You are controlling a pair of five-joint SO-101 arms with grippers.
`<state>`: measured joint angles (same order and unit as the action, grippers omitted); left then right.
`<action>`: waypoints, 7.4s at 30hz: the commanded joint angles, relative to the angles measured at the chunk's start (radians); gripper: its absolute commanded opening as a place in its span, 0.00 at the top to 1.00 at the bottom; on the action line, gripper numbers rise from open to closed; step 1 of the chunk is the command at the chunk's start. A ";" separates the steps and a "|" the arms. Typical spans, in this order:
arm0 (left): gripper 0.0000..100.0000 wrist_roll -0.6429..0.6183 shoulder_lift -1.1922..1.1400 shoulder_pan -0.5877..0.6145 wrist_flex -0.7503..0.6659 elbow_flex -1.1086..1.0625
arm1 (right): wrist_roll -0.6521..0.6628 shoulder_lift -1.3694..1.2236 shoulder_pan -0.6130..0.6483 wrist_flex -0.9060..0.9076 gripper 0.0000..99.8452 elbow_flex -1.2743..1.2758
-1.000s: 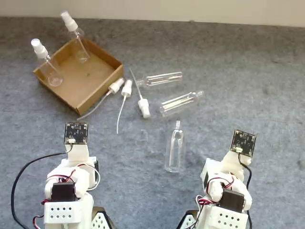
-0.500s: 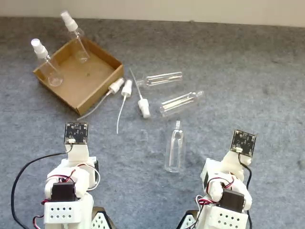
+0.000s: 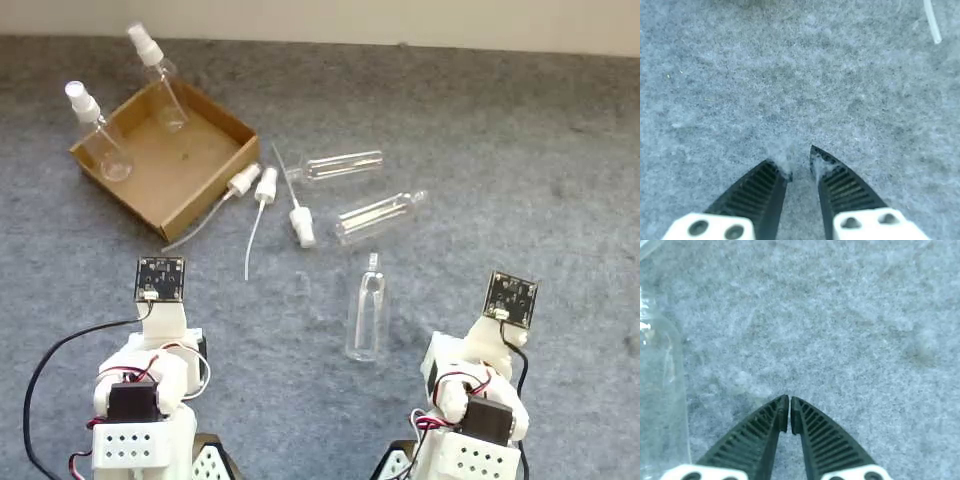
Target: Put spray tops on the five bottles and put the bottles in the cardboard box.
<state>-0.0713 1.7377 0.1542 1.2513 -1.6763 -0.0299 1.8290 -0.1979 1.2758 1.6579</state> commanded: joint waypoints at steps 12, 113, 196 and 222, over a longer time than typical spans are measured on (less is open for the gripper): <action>0.99 -0.008 0.013 0.012 0.003 -0.021 | -0.009 0.008 -0.012 -0.019 1.00 0.168; 0.73 -0.391 -1.916 -0.687 0.477 1.968 | -0.009 0.008 -0.012 -0.019 1.00 0.168; 0.91 0.118 -1.498 -0.679 0.508 2.150 | -0.009 0.008 -0.012 -0.019 1.00 0.168; 0.91 0.350 -0.394 -0.262 0.201 0.977 | -0.009 0.008 -0.012 -0.019 1.00 0.168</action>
<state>0.2677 1.2068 -0.1849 1.5505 -0.5562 -0.0315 1.8366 -0.1979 1.2743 1.6594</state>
